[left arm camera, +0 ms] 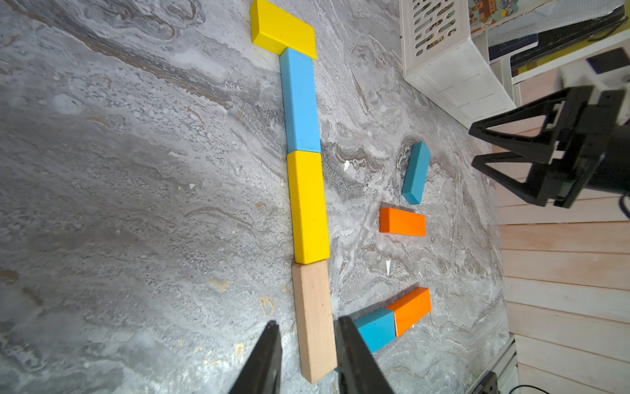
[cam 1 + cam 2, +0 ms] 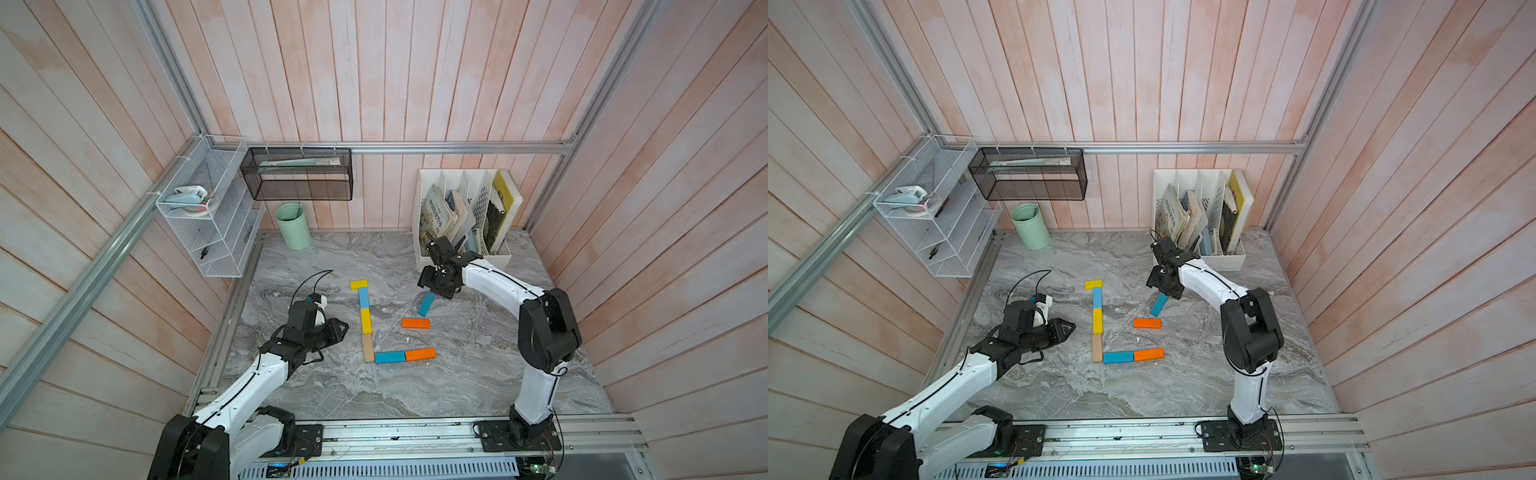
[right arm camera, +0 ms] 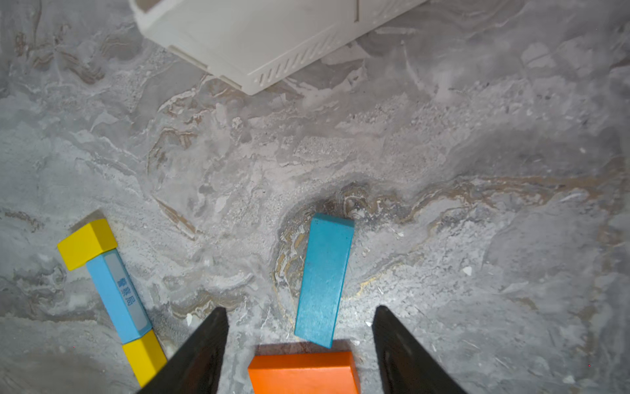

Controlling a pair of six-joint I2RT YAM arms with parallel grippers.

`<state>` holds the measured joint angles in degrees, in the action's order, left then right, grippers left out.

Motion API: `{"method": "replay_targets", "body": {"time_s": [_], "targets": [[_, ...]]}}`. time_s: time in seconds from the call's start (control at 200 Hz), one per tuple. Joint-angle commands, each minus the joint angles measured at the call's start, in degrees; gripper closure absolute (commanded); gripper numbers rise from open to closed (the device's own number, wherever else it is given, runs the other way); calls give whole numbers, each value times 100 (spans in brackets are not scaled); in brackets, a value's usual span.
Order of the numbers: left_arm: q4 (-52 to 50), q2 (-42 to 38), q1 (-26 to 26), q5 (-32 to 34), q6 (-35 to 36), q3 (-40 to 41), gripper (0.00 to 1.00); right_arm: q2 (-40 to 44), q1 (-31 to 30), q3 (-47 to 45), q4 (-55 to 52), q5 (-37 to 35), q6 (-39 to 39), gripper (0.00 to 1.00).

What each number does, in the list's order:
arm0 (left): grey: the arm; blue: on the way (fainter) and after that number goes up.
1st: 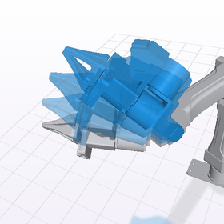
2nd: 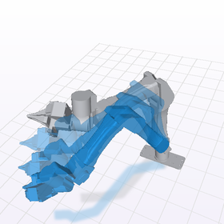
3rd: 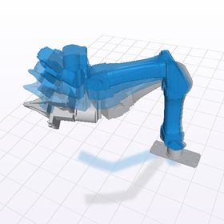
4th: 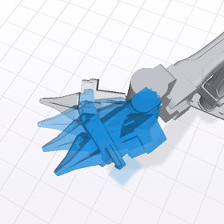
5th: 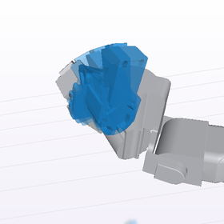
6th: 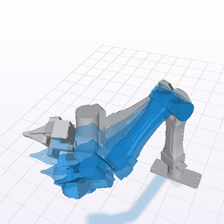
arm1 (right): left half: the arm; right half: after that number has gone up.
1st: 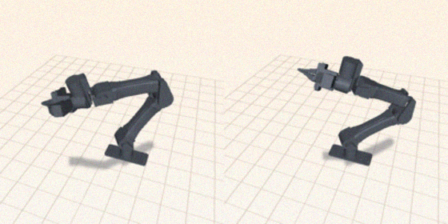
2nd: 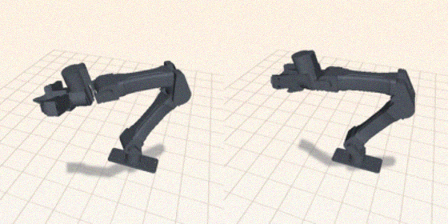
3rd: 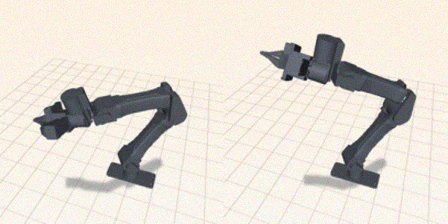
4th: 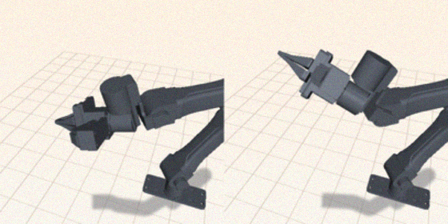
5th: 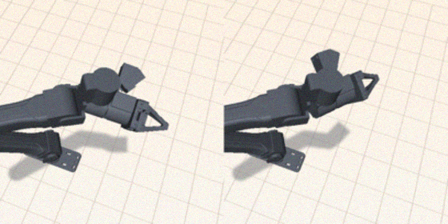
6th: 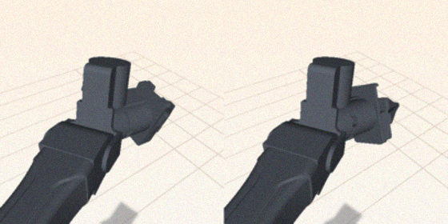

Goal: Assemble a giraffe with building blocks
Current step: Pick up the building block from the center of the board.

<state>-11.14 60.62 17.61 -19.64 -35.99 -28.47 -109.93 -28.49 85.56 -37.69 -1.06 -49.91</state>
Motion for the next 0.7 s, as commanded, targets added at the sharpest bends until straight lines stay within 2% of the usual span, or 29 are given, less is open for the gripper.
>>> {"method": "replay_targets", "body": {"time_s": [0.0, 0.16, 0.315, 0.415, 0.455, 0.55, 0.695], "targets": [[141, -60, -29, -174, 6, 112, 68, -406, -60, 344, -288, 221, -554, 28], [274, -28, -29, -238, -31, 187, 68, -979, -65, 638, -740, 260, -693, 27], [314, -50, -31, -235, -5, 283, 68, -1335, -69, 872, -1227, -74, -917, 26], [334, -68, -29, -227, 13, 341, 68, -1400, -69, 839, -1247, -78, -953, 29], [340, -62, -30, -222, 13, 355, 68, -1371, -69, 749, -1162, -71, -975, 35], [349, -51, -30, -244, 13, 368, 68, -1263, -67, 522, -971, -106, -1038, 67], [340, -60, -29, -252, 13, 369, 68, -1058, -62, 253, -658, -129, -833, 90]]}}
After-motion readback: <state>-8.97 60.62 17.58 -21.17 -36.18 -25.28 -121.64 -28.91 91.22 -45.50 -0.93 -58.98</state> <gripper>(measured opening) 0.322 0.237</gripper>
